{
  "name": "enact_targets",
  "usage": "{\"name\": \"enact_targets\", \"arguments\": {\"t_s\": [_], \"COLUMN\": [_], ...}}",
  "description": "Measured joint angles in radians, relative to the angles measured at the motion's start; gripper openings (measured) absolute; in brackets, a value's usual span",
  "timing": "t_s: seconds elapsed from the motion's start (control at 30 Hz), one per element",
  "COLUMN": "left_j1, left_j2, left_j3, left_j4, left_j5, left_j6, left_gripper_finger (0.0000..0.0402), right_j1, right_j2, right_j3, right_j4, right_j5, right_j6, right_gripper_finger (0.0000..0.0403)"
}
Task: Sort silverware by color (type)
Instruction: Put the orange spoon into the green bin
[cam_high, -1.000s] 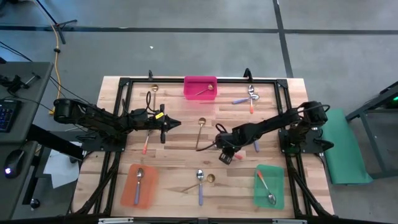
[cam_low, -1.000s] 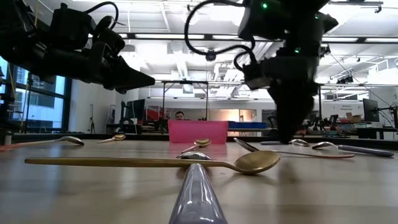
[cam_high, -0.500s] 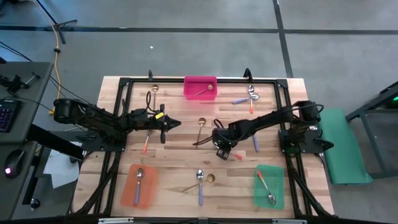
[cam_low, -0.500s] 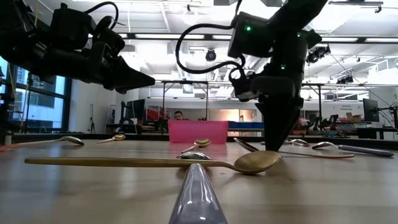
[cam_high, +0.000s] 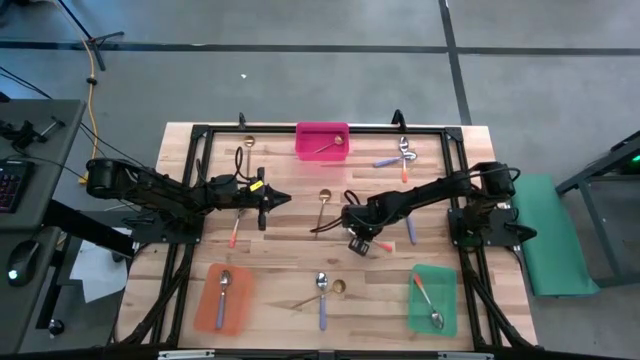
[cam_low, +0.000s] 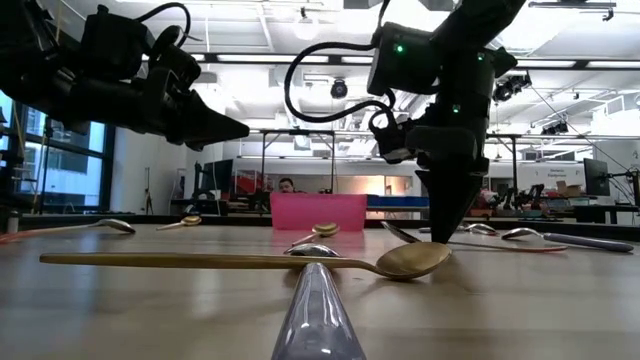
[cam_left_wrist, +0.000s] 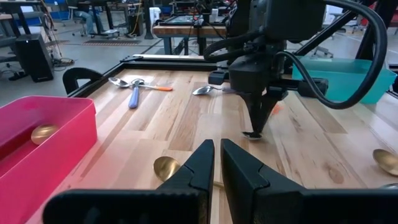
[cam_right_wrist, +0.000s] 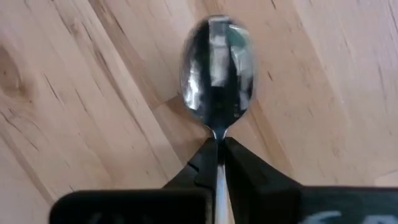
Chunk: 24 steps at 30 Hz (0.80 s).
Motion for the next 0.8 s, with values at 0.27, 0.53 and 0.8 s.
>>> {"name": "enact_targets", "arguments": {"t_s": [0.27, 0.53, 0.8], "left_j1": [0.000, 0.000, 0.000], "left_j2": [0.000, 0.000, 0.000], "left_j3": [0.000, 0.000, 0.000], "left_j4": [0.000, -0.003, 0.000], "left_j5": [0.000, 0.005, 0.005], "left_j6": [0.009, 0.033, 0.023], "left_gripper_finger": [0.0019, 0.0019, 0.0019], "right_j1": [-0.004, 0.024, 0.118], "right_j2": [-0.069, -0.230, -0.387], "right_j3": [-0.011, -0.005, -0.005], "right_j4": [-0.056, -0.068, -0.136], "right_j5": [-0.076, -0.106, -0.095], "right_j6": [0.019, 0.101, 0.238], "right_gripper_finger": [0.0004, 0.0001, 0.0000]}}
